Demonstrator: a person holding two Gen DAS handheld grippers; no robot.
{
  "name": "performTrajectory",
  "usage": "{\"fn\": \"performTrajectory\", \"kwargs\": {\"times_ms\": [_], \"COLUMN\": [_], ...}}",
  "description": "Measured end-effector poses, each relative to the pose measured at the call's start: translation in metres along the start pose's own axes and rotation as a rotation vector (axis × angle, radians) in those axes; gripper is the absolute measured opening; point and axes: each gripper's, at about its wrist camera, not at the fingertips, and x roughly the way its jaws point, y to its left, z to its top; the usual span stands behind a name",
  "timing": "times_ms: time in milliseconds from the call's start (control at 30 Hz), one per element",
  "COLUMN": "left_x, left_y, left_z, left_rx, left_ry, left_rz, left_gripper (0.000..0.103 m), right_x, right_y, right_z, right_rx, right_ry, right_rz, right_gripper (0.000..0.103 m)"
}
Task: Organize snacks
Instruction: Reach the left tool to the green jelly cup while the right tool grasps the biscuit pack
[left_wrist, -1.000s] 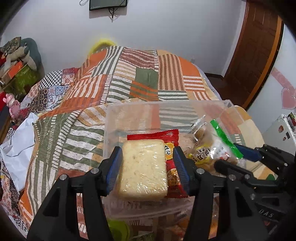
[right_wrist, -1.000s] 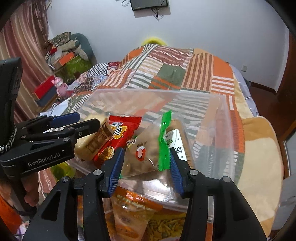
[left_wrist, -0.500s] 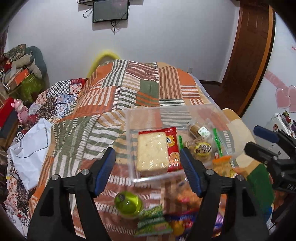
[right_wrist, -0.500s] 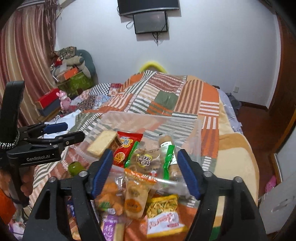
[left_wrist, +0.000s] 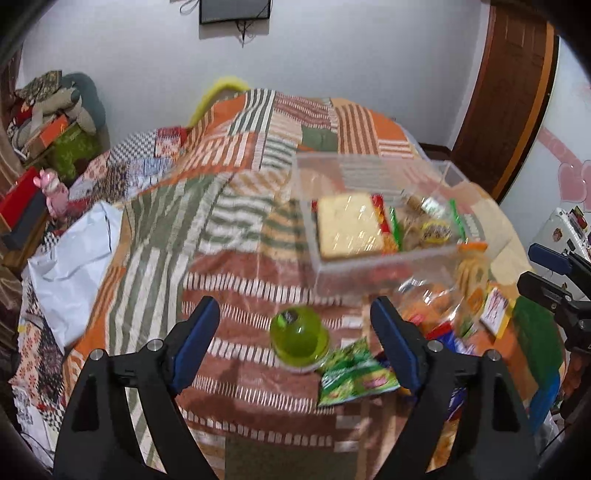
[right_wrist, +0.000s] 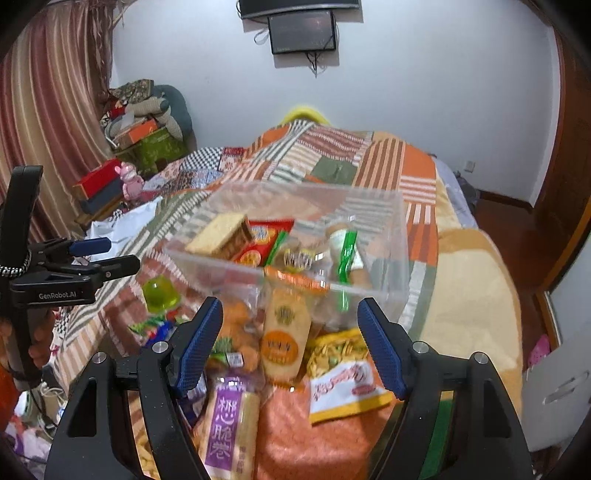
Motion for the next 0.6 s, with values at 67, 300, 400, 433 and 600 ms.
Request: {"fn": "performTrajectory", "kwargs": {"times_ms": [67,300,400,433,600], "left_x": [0.007,0.035,0.044,0.047,0.064], "left_y": [0.002,0.009,0.011,0.012,0.015], "left_z": [-0.007,-0.017,-0.018,-0.019,-0.023], "left_rx": [-0.004,-0.02,-0.021,-0.022,-0.042], "left_ry": [0.01,0.055,0.063,0.068,0.098], "left_rz": [0.003,-0.018,-0.021,-0.024,-0.04], "left_gripper": [0.084,0.07,0.068,0.068,0.06], "right_x": [0.007,0.027,0.034,0.035,0.046], "right_y": [-0.001,-0.004,-0.008,-0.008,-0.01], "right_z": [-0.006,-0.016,-0.016,-0.017,-0.018], "right_rx": [0.006,0.044,0.077,0.083,0.119], "right_ry": [0.029,0.075,0.082,0.085,0.109], "right_rz": [0.006,0.01,0.021,0.024,0.056], "right_gripper": [0.073,0.073,0.069,0.066,0.054]}}
